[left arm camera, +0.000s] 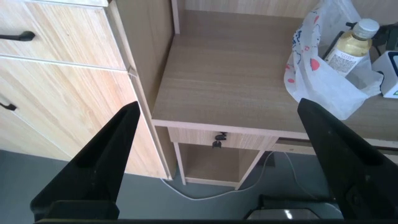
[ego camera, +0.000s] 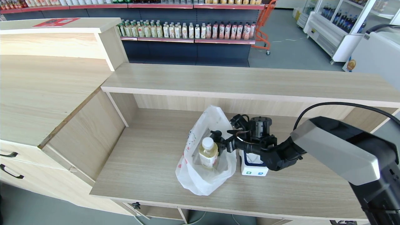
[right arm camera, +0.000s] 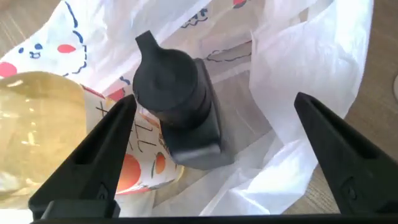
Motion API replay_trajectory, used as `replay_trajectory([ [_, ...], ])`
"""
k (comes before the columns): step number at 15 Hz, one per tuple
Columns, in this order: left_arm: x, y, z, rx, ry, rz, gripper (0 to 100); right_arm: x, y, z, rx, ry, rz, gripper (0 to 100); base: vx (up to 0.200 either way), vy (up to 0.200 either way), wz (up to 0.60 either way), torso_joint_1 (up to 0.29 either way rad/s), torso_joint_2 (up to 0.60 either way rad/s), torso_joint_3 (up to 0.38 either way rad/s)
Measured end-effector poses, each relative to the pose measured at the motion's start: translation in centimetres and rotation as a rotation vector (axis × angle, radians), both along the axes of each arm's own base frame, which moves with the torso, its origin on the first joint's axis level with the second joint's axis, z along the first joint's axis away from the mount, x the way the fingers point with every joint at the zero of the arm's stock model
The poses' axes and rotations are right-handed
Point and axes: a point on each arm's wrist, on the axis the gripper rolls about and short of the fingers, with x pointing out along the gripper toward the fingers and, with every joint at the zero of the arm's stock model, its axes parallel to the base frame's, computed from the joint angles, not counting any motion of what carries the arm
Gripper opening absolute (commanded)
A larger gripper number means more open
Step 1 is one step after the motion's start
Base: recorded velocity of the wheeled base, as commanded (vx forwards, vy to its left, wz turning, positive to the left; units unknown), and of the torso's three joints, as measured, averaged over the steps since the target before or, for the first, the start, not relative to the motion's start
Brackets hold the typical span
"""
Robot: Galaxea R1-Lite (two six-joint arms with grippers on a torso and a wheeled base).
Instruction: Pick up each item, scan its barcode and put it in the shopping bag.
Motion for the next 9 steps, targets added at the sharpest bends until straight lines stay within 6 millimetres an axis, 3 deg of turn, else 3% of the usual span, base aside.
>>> replay_trajectory([
  [5, 0.0, 0.0, 0.0, 0.000, 0.000, 0.000, 100, -1.9, -3.6, 4.3, 0.146, 0.103, -0.047, 100, 0.000, 0.000, 0.00, 0.000, 0.00, 0.000],
  [9, 0.0, 0.0, 0.0, 0.000, 0.000, 0.000, 100, -8.1, -8.3, 9.4, 0.200, 0.192, -0.107, 100, 0.000, 0.000, 0.00, 0.000, 0.00, 0.000],
])
